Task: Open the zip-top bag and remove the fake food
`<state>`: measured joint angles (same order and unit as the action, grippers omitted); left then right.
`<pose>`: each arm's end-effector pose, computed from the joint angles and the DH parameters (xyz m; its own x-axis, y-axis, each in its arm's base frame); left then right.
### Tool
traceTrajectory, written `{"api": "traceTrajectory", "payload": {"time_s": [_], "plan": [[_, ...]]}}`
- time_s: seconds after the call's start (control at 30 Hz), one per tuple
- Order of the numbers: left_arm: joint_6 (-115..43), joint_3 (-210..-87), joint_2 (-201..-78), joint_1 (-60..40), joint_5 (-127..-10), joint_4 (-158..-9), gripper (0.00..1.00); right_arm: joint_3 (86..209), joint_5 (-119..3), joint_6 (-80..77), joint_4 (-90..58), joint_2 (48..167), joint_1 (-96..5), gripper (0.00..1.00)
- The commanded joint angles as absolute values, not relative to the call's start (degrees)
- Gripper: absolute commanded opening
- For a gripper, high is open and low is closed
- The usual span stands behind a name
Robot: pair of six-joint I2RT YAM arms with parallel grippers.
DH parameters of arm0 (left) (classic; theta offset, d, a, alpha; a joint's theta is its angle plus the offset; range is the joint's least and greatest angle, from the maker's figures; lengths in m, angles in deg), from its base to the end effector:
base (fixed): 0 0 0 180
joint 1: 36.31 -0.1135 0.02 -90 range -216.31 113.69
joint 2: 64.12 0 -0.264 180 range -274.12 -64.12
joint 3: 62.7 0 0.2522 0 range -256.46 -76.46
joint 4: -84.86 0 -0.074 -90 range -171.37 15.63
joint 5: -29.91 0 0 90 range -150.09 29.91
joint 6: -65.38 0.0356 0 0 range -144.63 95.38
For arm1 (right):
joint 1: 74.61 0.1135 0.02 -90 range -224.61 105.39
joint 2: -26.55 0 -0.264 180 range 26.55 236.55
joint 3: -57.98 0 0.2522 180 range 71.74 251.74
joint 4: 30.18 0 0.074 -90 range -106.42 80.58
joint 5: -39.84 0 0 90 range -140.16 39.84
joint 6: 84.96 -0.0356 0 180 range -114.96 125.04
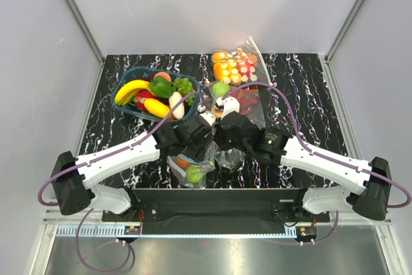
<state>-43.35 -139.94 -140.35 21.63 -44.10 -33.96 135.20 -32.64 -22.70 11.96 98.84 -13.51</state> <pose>0.1480 -0.2178 0.2805 -0.6743 0.4951 -0.5478 0.5548 0.8293 0.0666 0.1432 0.2373 0.3214 -0.5933 -0.1564 -0.7896 -0.5003 0.8401 0.2096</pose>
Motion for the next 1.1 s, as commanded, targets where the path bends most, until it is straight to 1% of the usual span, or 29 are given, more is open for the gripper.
{"api": "traceTrajectory", "payload": {"time_s": [0.0,0.1,0.2,0.27,0.4,0.5,0.67,0.87,1.07], "plan": [[-44.57,-138.16,-139.36,21.53,-43.12,-30.75,0.66,138.27,-30.04,-21.50,10.47,98.89,-13.00,0.04],[-45.45,-135.70,-138.66,19.87,-44.96,-31.19,0.70,138.19,-29.25,-21.67,10.56,98.80,-12.91,0.04],[-46.68,-132.54,-137.08,17.66,-49.36,-33.29,0.72,137.75,-28.10,-21.85,10.38,98.45,-12.82,0.04],[-48.00,-131.13,-135.85,17.48,-49.54,-34.09,0.73,137.75,-26.70,-21.59,10.38,98.27,-12.74,0.04],[-49.32,-130.25,-134.88,17.40,-49.71,-35.05,0.81,138.71,-23.54,-20.71,10.82,98.80,-12.82,0.04],[-49.85,-128.23,-135.14,17.48,-50.51,-37.94,0.86,139.33,-23.70,-20.09,10.13,99.06,-12.74,0.04],[-50.11,-127.08,-136.72,16.34,-45.77,-39.27,0.89,138.72,-24.76,-19.92,9.07,99.32,-12.74,0.04],[-50.55,-127.17,-136.37,14.15,-41.46,-41.21,0.90,138.27,-26.95,-19.83,7.31,100.11,-12.65,0.04],[-49.50,-124.89,-138.57,9.85,-43.12,-43.58,0.92,137.49,-27.66,-19.74,6.17,100.20,-12.65,0.04]]}}
